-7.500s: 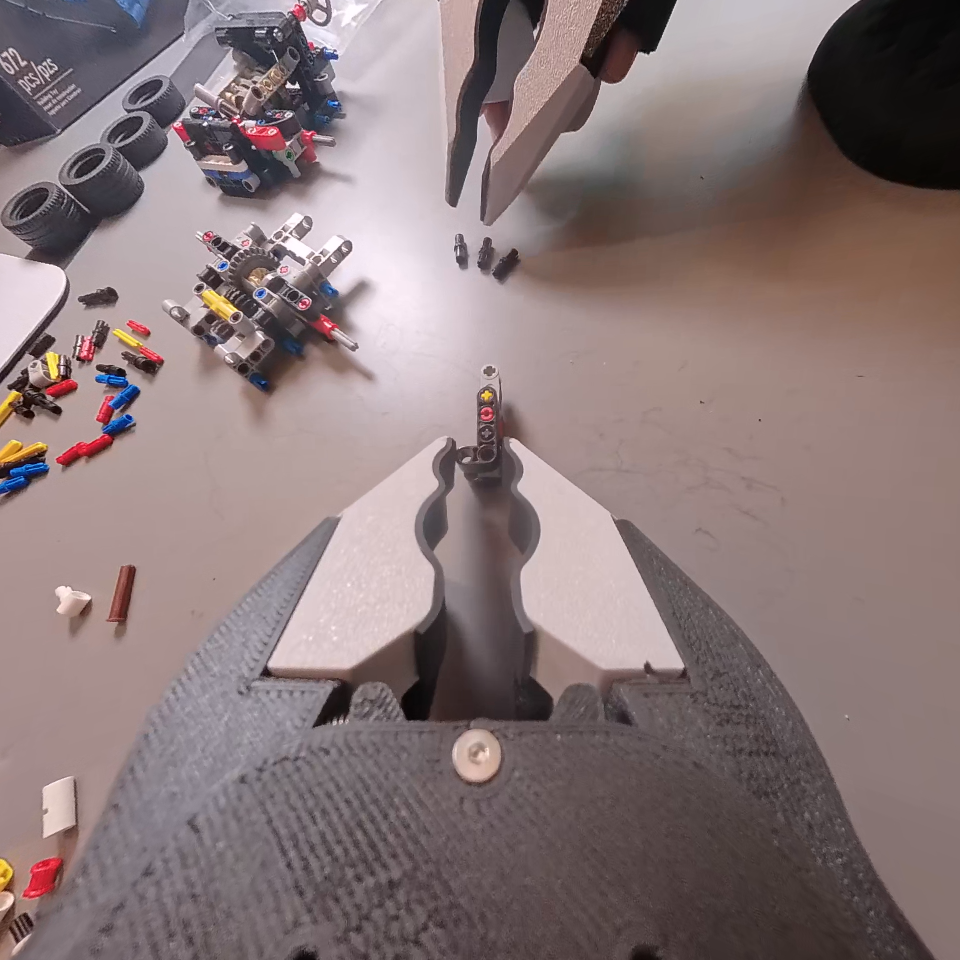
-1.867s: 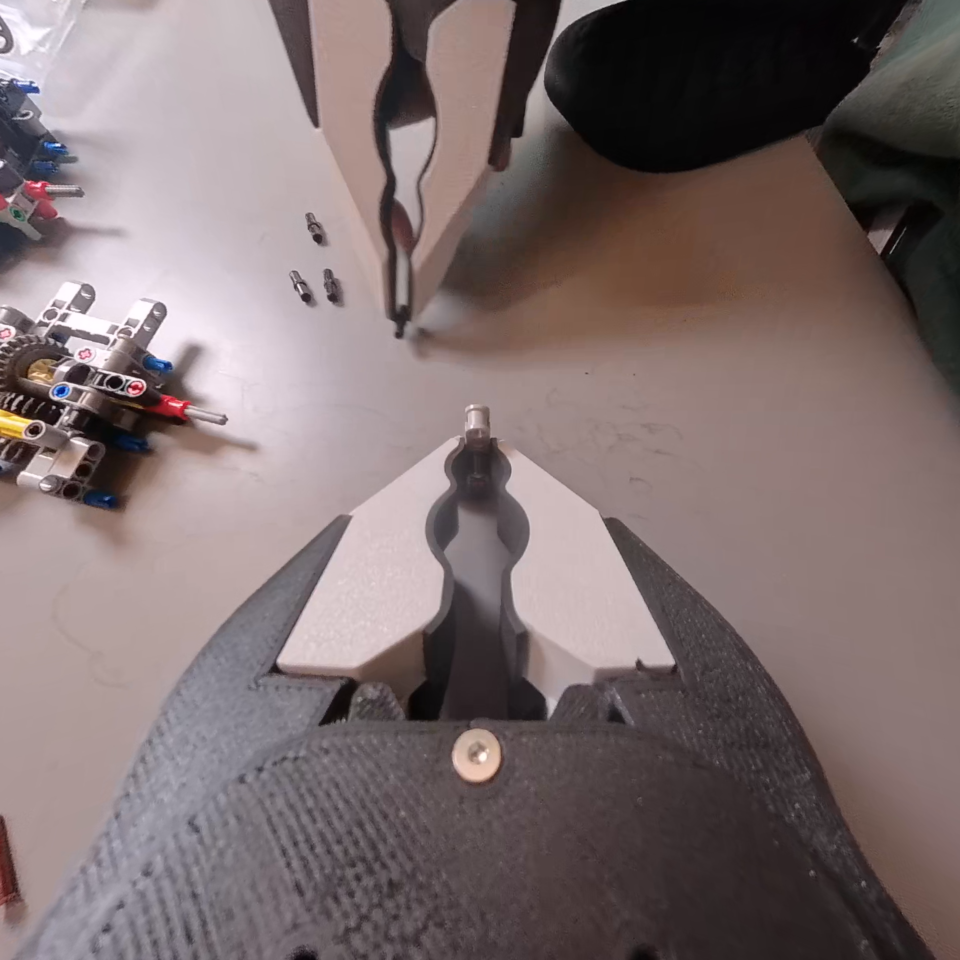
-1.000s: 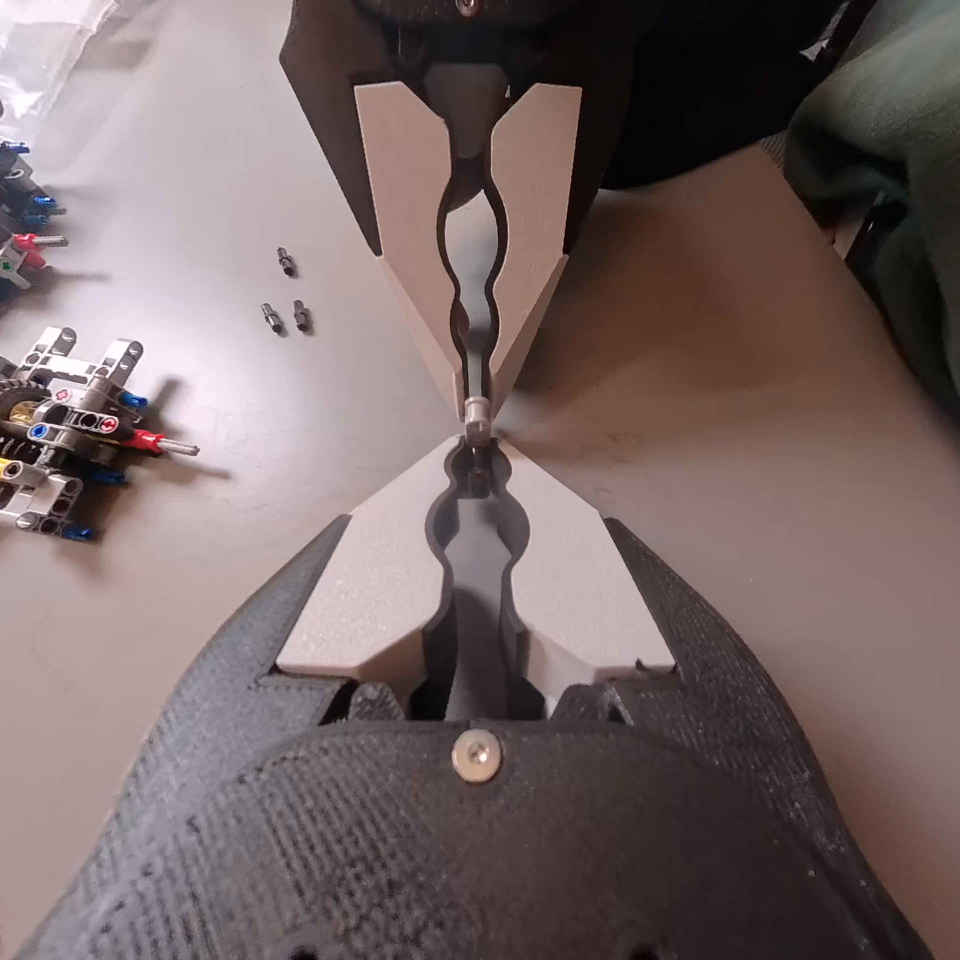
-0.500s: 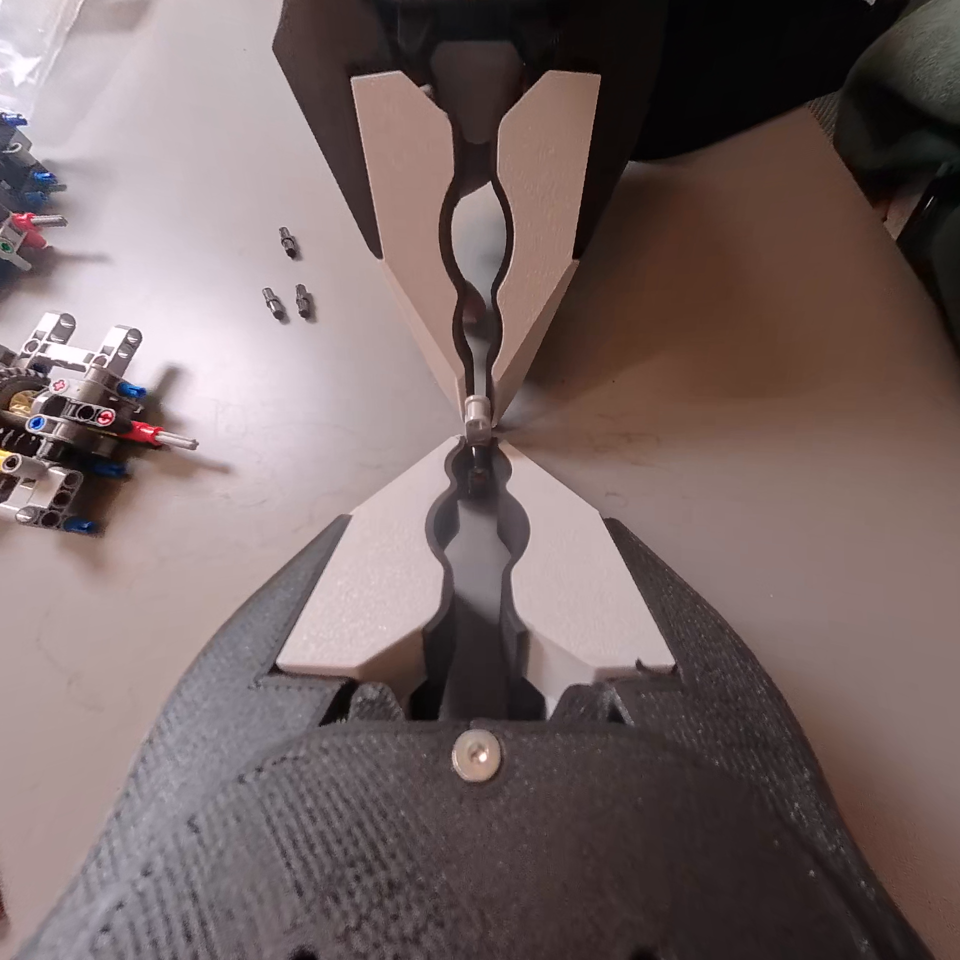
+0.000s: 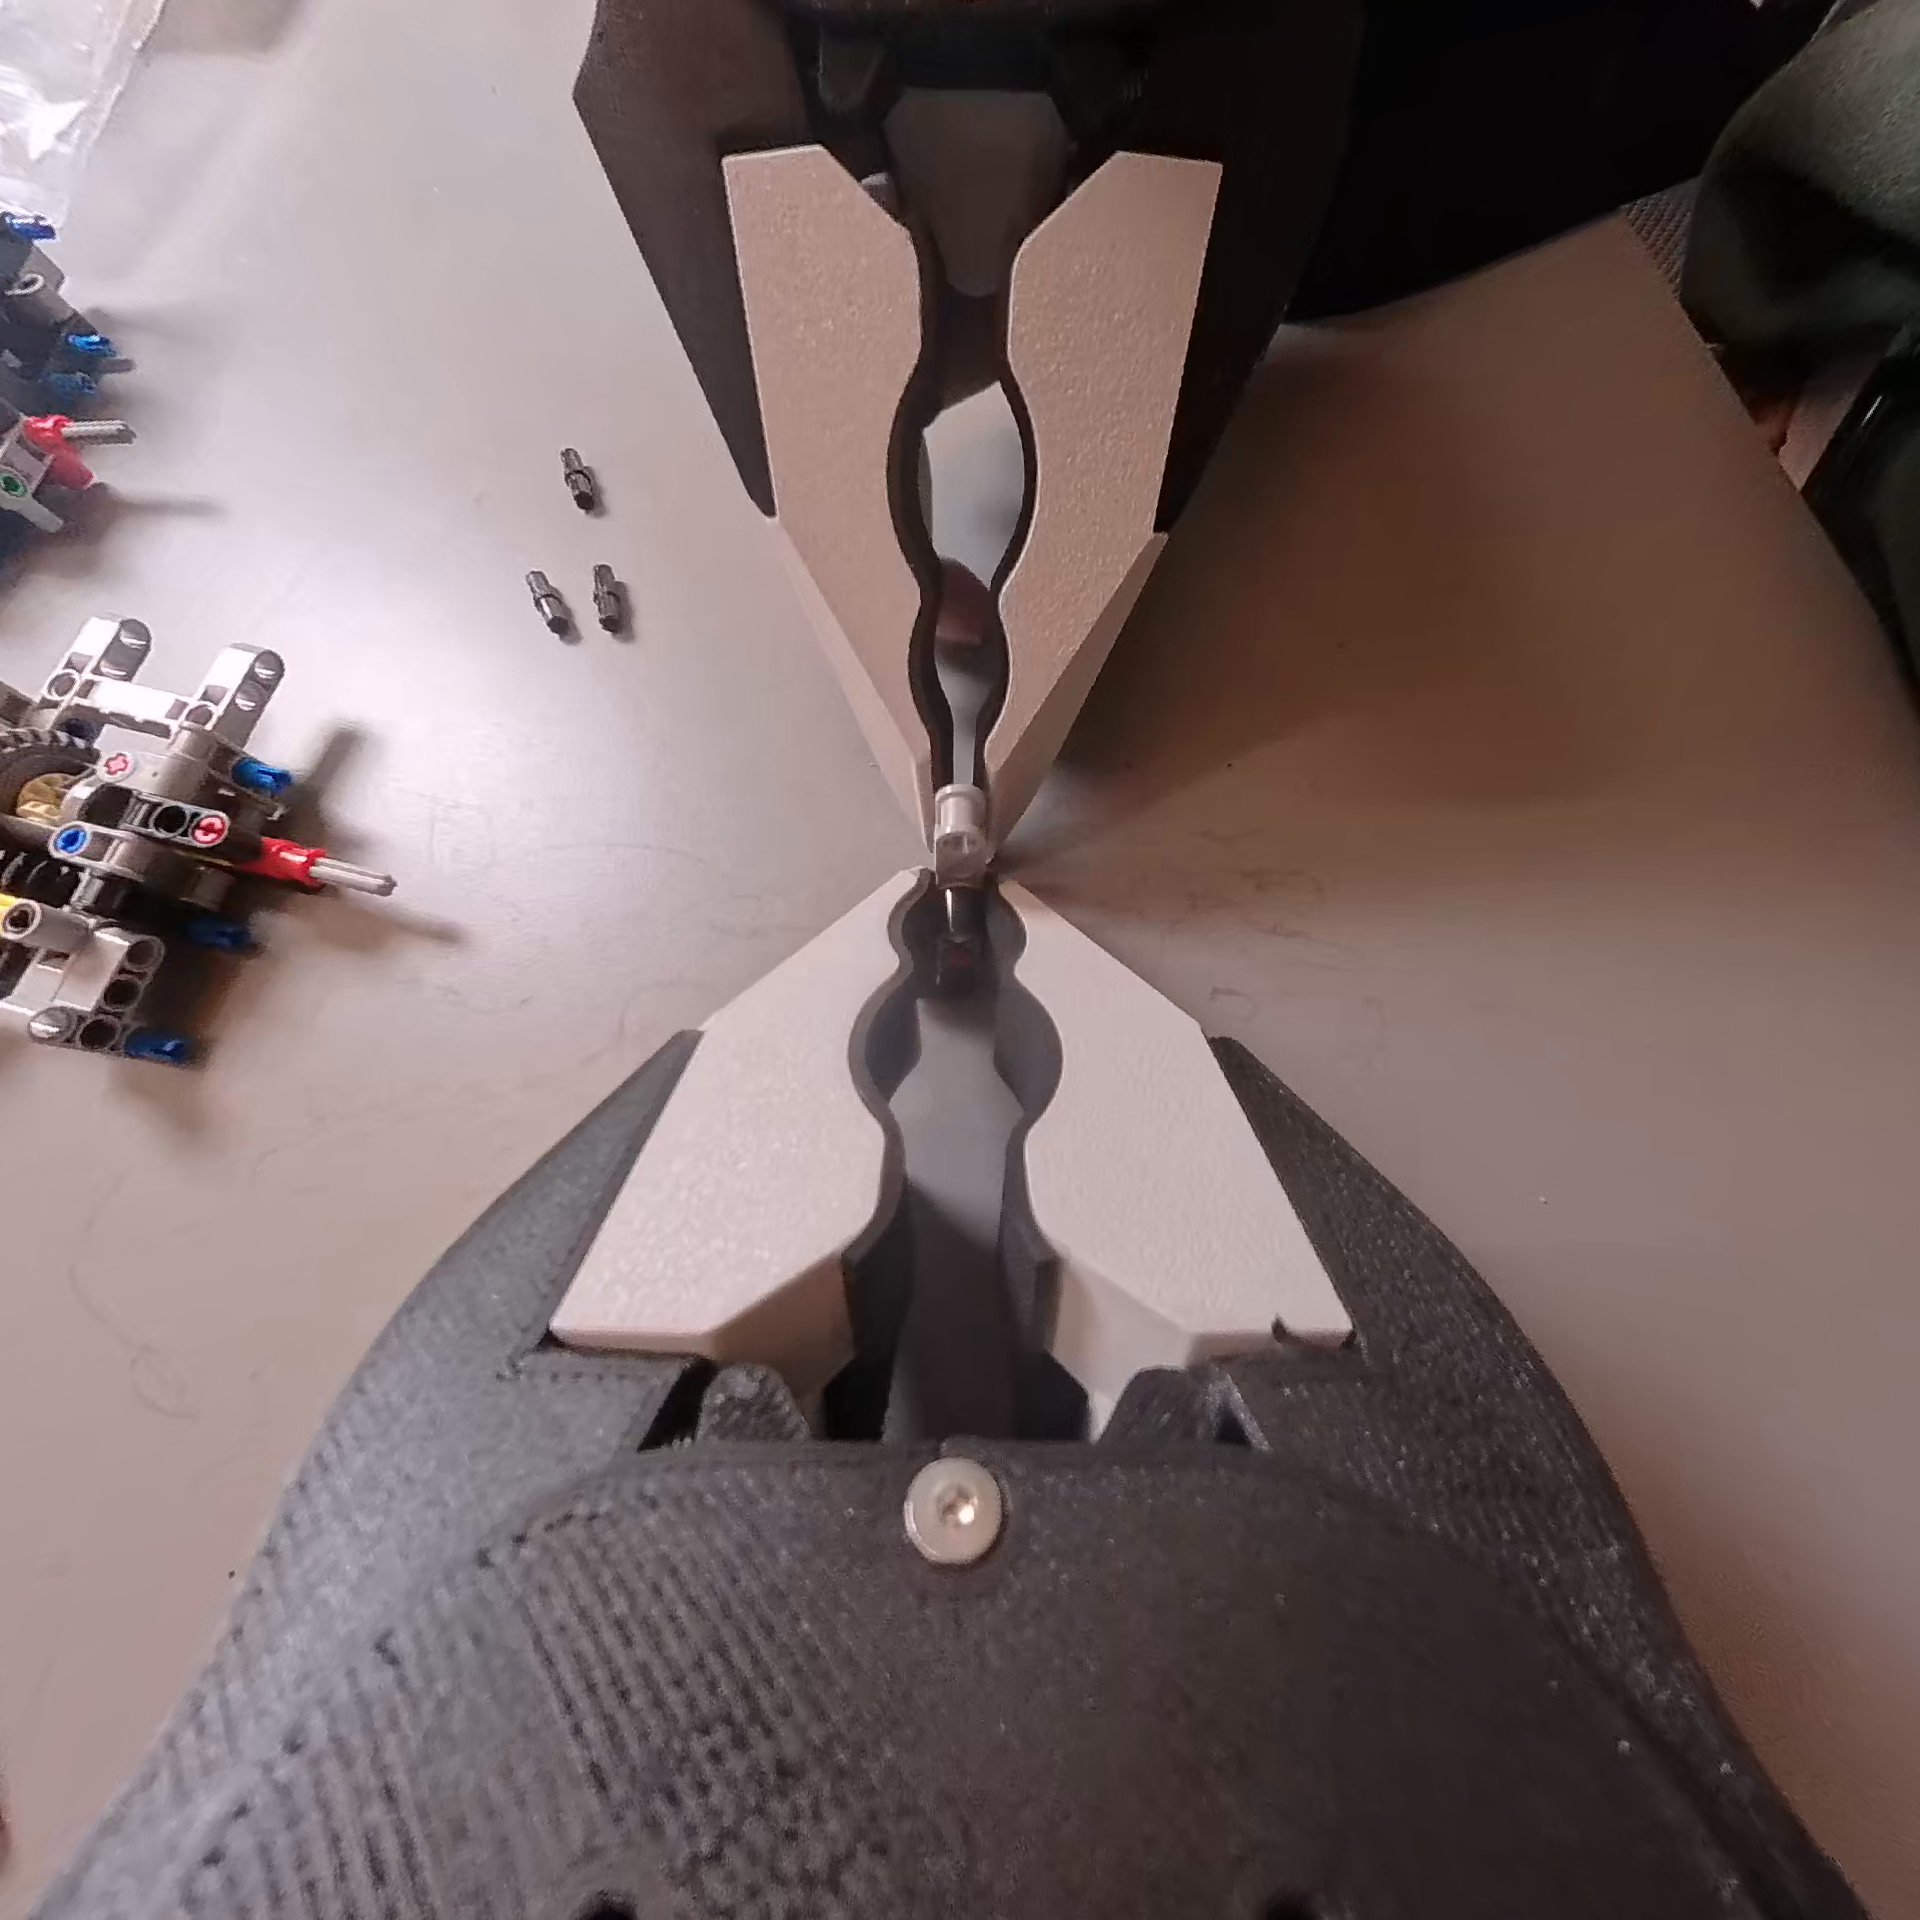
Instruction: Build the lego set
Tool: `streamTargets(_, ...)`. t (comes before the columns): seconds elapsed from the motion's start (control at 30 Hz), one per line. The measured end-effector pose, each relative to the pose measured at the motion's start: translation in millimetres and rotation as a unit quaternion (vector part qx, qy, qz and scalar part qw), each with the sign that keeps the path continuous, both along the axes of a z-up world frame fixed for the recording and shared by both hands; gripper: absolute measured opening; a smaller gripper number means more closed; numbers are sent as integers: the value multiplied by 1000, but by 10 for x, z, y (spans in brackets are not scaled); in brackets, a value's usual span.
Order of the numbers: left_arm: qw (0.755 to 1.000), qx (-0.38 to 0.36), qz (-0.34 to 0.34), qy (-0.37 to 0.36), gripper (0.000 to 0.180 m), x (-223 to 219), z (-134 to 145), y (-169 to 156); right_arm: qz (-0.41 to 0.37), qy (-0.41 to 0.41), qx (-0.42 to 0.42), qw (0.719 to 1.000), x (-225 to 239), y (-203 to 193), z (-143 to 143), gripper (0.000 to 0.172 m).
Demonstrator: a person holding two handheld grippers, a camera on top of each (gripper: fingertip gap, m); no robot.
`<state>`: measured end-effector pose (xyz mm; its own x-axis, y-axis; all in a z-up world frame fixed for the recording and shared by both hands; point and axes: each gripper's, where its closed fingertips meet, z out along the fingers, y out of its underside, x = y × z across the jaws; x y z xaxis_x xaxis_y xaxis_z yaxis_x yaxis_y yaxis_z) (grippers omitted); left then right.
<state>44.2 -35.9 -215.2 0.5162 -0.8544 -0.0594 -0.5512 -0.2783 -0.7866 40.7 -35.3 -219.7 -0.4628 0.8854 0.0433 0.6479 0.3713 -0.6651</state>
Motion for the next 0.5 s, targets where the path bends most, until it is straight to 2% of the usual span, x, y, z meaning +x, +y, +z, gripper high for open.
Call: streamTargets(0.5, 1000, 1, -6, -13, 6, 25, 34, -23, 6, 15, -21, 1000, 13, -30, 55, 2)
